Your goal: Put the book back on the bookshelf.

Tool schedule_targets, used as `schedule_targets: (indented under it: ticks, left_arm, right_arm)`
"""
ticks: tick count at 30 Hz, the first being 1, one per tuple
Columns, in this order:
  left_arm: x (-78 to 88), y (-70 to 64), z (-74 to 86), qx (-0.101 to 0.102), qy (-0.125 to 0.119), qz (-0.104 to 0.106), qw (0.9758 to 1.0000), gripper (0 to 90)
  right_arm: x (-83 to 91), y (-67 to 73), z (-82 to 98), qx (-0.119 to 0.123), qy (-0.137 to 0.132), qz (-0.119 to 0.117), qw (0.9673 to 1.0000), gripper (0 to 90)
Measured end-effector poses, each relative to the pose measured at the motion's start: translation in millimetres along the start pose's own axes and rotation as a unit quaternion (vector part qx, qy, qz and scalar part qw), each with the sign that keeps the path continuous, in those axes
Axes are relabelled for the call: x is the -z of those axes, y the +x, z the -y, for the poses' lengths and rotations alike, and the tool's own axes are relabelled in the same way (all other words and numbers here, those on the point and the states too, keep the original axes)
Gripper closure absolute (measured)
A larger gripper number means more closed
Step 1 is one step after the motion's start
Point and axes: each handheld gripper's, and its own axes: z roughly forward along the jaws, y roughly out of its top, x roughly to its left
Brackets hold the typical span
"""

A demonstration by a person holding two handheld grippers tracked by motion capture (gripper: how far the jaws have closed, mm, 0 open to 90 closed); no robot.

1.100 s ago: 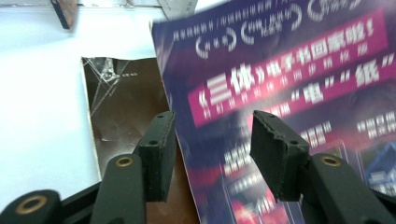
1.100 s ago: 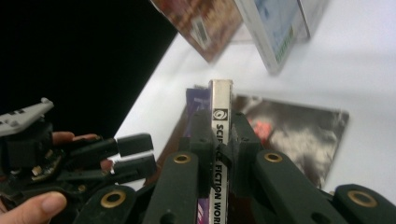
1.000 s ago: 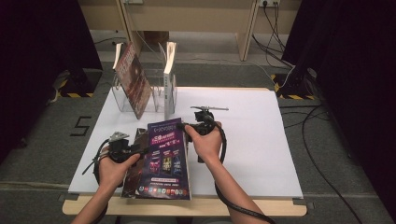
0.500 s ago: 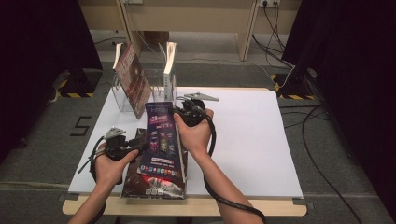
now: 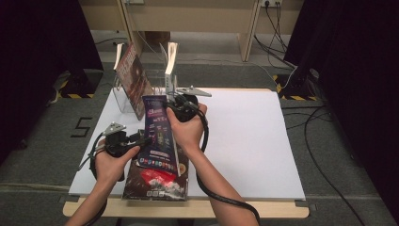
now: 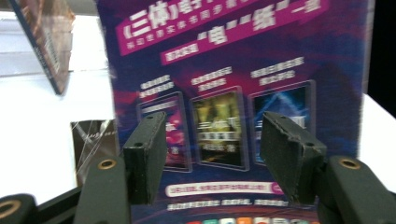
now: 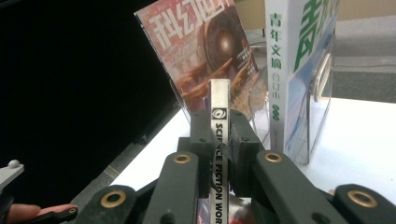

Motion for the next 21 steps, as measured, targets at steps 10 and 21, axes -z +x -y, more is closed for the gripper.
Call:
schedule_targets:
  ticks: [10, 21]
  left_arm:
    - [-2.5, -7.1, -9.7, -0.007, -0.006, 0.007, 0.9999, 38.9]
    - [-3.7, -13.2, -16.1, -0.011, -0.009, 0.014, 0.9998, 39.1]
  right_arm:
    - [-8.1, 7.3, -5.6, 0.007, -0.015, 0.007, 0.9998, 82.8]
    - [-14.4, 9.3, -10.2, 0.007, -0.022, 0.010, 0.9997, 82.9]
